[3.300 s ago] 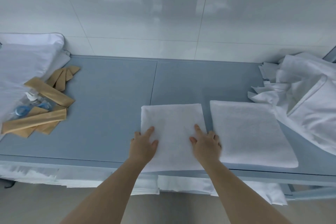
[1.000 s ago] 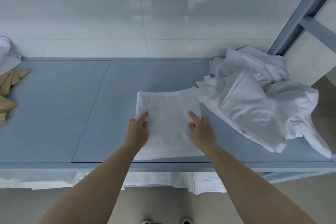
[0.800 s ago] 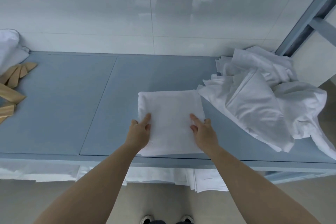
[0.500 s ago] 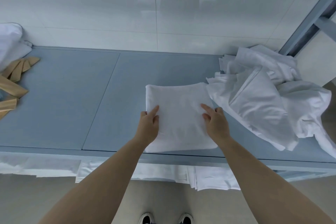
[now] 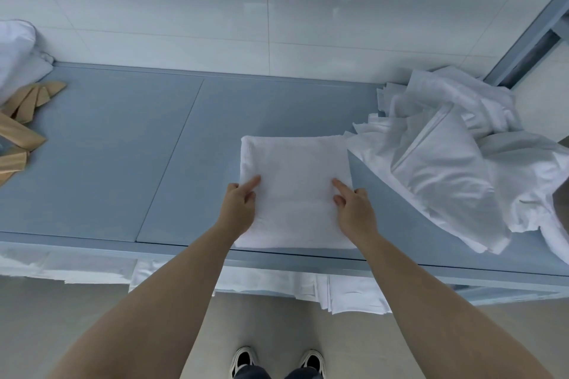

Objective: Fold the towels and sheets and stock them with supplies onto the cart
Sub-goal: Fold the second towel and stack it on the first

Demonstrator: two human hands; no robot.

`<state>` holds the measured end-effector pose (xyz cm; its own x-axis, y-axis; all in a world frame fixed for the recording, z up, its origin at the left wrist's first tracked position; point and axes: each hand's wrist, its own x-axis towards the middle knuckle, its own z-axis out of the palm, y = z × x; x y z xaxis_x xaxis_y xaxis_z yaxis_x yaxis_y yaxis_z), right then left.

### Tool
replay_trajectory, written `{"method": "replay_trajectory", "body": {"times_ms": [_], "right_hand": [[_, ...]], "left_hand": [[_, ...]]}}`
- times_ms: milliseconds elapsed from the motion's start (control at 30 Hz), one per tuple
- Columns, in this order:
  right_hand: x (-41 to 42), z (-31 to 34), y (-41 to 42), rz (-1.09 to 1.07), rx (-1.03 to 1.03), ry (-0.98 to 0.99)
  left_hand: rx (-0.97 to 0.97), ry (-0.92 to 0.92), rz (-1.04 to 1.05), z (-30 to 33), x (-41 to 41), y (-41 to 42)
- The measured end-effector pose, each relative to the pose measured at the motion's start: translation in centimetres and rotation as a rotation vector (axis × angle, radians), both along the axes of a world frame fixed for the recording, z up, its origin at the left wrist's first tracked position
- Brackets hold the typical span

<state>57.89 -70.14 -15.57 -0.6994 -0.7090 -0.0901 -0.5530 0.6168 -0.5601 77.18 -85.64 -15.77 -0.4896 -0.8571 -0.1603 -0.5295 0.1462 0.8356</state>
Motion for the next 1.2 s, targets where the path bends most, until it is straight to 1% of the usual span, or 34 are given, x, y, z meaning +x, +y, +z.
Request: {"method": "replay_trajectory", "body": {"times_ms": [133, 167, 200, 233, 267, 300, 333, 400, 467, 500, 567, 667, 767, 900, 1000, 1100, 1200], "right_hand": [[0.5, 0.2, 0.0, -0.006, -0.017, 0.036], [0.7, 0.4, 0.0, -0.003, 0.001, 0.023], [0.8, 0.6, 0.1, -0.004, 0.032, 0.024], [0.8, 0.8, 0.1, -0.005, 0.073, 0.069], [0.9, 1.2, 0.1, 0.004, 0.117, 0.160], [1.0, 1.7, 0.1, 0.037, 0.132, 0.260], [1.2, 2.1, 0.1, 0.111, 0.114, 0.330], [2.0, 2.9, -0.2, 0.381, 0.106, 0.349], [3.5, 3.0, -0.5, 0.636, 0.219, 0.337], [4.1, 2.8, -0.7, 0.712, 0.285, 0.354], [5.0, 2.2, -1.2, 0.770, 0.363, 0.403], [5.9, 1.2, -2.0, 0.738, 0.391, 0.477], [6.2, 0.2, -2.3, 0.700, 0.403, 0.522], [6.1, -0.6, -1.7, 0.690, 0.349, 0.508], [4.5, -0.8, 0.2, 0.613, 0.346, 0.487], [3.6, -0.5, 2.1, 0.513, 0.355, 0.487], [3.6, -0.4, 2.6, 0.470, 0.378, 0.441]], "left_hand": [[-0.027, -0.021, -0.036, 0.6, 0.2, -0.1], [-0.058, -0.059, -0.048, 0.8, 0.2, 0.1], [-0.131, -0.149, -0.052, 1.0, 0.1, 0.4], [-0.241, -0.267, -0.049, 1.4, 0.1, 0.8], [-0.381, -0.361, -0.051, 1.8, 0.2, 1.1], [-0.513, -0.409, -0.089, 2.3, 0.2, 1.4], [-0.613, -0.431, -0.175, 2.7, 0.1, 1.6], [-0.720, -0.514, -0.452, 2.9, -0.1, 2.2], [-0.750, -0.675, -0.682, 2.5, -0.3, 2.7], [-0.754, -0.745, -0.747, 2.3, -0.5, 2.9], [-0.741, -0.808, -0.790, 1.7, -1.0, 3.3], [-0.712, -0.794, -0.740, 0.8, -1.4, 3.6], [-0.728, -0.774, -0.727, 0.0, -1.3, 3.4], [-0.778, -0.746, -0.776, -0.5, -0.4, 2.8], [-0.798, -0.696, -0.783, -0.6, 1.0, 2.4], [-0.765, -0.693, -0.749, -0.6, 1.5, 2.5], [-0.657, -0.679, -0.681, -0.5, 1.6, 2.5]]}}
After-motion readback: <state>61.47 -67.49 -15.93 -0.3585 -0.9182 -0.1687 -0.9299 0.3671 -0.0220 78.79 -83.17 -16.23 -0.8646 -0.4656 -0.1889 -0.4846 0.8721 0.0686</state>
